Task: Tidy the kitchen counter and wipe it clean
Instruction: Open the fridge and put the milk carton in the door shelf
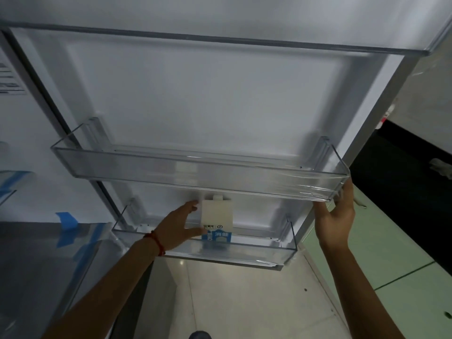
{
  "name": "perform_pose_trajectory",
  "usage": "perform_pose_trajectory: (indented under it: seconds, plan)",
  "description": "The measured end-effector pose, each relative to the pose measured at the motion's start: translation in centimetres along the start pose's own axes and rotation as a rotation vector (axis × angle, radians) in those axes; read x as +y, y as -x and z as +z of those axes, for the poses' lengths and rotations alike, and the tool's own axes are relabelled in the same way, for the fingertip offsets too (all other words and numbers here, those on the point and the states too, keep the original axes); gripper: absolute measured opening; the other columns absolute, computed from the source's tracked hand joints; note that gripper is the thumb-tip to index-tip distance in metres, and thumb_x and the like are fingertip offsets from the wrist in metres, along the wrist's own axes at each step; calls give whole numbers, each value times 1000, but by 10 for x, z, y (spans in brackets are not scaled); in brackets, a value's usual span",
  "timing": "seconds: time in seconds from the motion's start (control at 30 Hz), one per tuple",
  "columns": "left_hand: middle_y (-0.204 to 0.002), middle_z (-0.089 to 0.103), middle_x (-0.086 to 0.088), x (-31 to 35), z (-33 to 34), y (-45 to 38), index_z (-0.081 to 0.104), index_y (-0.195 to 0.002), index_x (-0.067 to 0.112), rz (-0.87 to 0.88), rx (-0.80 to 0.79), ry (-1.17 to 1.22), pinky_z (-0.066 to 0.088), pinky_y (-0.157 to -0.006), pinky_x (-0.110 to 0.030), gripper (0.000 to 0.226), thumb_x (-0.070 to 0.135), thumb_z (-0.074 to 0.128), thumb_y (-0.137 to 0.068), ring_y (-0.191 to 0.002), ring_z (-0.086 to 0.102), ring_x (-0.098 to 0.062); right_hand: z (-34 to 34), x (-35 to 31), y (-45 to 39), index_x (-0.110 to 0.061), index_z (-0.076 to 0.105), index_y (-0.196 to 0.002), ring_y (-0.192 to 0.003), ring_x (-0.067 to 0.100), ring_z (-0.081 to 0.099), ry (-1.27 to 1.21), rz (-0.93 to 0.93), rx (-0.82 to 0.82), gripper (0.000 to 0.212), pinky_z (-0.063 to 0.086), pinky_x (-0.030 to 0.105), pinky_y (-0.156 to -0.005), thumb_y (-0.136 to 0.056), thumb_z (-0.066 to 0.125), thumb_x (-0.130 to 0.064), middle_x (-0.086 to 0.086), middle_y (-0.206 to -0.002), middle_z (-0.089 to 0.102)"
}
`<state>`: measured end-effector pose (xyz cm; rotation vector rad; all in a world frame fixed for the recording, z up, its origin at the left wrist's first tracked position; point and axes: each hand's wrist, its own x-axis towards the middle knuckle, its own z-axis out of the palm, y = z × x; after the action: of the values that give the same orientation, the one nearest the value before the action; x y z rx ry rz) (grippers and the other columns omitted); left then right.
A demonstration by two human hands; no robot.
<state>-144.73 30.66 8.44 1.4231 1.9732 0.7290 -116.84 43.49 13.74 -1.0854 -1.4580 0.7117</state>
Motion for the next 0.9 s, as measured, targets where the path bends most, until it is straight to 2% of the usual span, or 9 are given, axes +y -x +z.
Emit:
perform_pose_trajectory:
  seconds: [0.1,0.17,0.23,0.3,0.4,0.53,0.7,0.8,0.9]
  plan:
    - [-118,61,-10,17,26,34,56,-117,10,157,479,-108,45,-94,-25,48,43,52,-82,-109,48,-4,-5,-5,8,-25,25,-144,-126,14,45,-17,12,-13,83,36,32,-107,-71,53,-53,-9,-141,42]
    - [-102,69,-8,31,57,54,59,-106,14,355,619,-162,46,-90,-27,39,43,41,-88,-100,49,-1,-8,-6,13,-23,22,-145,-129,11,40,-40,24,-20,86,33,32,-109,-70,53,-52,-8,-144,37]
    - [-102,71,-6,39,91,68,54,-109,18,488,615,-301,36,-98,-27,37,42,31,-95,-106,49,-8,-12,-8,20,-22,21,-146,-132,13,38,-51,28,-31,83,32,35,-112,-74,55,-44,-1,-148,35]
    - [-110,70,-5,40,116,78,50,-116,19,478,546,-438,29,-105,-30,38,43,29,-95,-114,45,-12,-17,-9,29,-21,22,-145,-133,17,39,-69,23,-39,76,32,33,-112,-78,55,-30,3,-148,37]
    - [-120,66,-6,35,135,90,45,-124,16,367,500,-583,24,-107,-37,47,45,37,-89,-122,39,-16,-24,-10,48,-26,22,-144,-132,15,40,-111,-9,-47,74,30,13,-107,-77,54,-19,0,-146,38]
    - [-116,68,-5,39,133,114,46,-120,16,271,491,-558,41,-103,-39,49,48,18,-95,-120,40,-16,-35,-20,82,-33,21,-136,-133,11,35,-160,-48,-36,69,26,1,-103,-77,53,-14,-13,-141,32]
    - [-115,68,-8,25,123,152,51,-116,14,242,452,-576,51,-92,-44,52,48,18,-95,-119,50,-20,-51,-27,131,-16,30,-138,-130,18,39,-119,-135,3,65,30,20,-110,-78,52,-6,-15,-133,38]
    - [-118,67,-6,10,115,181,48,-118,17,248,426,-624,44,-97,-38,54,51,13,-94,-116,59,-21,-63,-33,156,3,37,-132,-126,30,41,-41,-238,32,54,32,42,-109,-81,49,-11,15,-132,44]
    - [-123,64,-7,-10,102,207,46,-122,16,244,405,-639,42,-98,-39,57,53,13,-94,-120,55,-20,-68,-47,180,5,36,-131,-133,33,33,-10,-275,58,54,28,48,-111,-83,47,-19,27,-138,36]
